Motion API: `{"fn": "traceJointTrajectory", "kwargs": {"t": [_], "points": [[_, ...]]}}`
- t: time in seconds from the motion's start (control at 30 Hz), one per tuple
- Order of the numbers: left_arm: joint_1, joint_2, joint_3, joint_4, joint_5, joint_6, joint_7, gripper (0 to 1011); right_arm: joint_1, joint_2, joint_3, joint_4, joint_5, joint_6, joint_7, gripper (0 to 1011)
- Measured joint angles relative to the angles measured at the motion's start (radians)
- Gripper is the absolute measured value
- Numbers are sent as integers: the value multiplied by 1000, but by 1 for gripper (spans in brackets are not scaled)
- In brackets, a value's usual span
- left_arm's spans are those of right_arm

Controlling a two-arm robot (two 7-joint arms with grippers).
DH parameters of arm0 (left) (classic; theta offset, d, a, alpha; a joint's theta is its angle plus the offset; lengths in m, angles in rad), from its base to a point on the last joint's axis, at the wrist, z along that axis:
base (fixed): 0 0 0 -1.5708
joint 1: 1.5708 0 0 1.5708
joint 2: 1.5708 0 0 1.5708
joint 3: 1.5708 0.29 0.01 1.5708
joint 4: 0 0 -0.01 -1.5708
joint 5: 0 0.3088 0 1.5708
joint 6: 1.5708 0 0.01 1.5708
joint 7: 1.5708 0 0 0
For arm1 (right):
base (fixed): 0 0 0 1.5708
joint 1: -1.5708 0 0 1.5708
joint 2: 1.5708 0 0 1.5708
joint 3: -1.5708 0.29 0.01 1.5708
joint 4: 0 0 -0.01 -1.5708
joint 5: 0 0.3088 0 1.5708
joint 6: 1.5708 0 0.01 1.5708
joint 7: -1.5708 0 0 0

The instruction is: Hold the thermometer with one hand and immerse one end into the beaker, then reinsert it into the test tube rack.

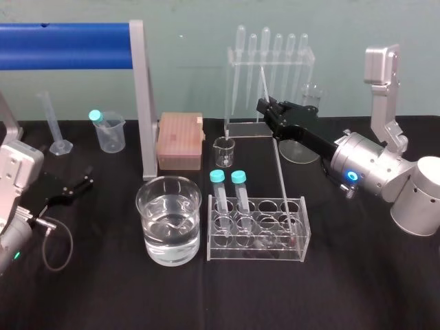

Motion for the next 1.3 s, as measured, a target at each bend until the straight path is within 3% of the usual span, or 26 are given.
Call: {"fn": "traceJointTrajectory", "kwargs": {"t": [0.17, 0.9, 1.3], "points": [[0, 0, 0, 0, 0, 0, 0, 1008, 0, 0, 0, 0, 0, 0, 0, 57], [0, 0, 0, 0, 0, 0, 0, 1008, -1, 0, 0, -1, 0, -1, 0, 57], [0, 0, 0, 0, 0, 0, 0, 1008, -20, 8, 12, -36, 24, -27, 19, 57]]}}
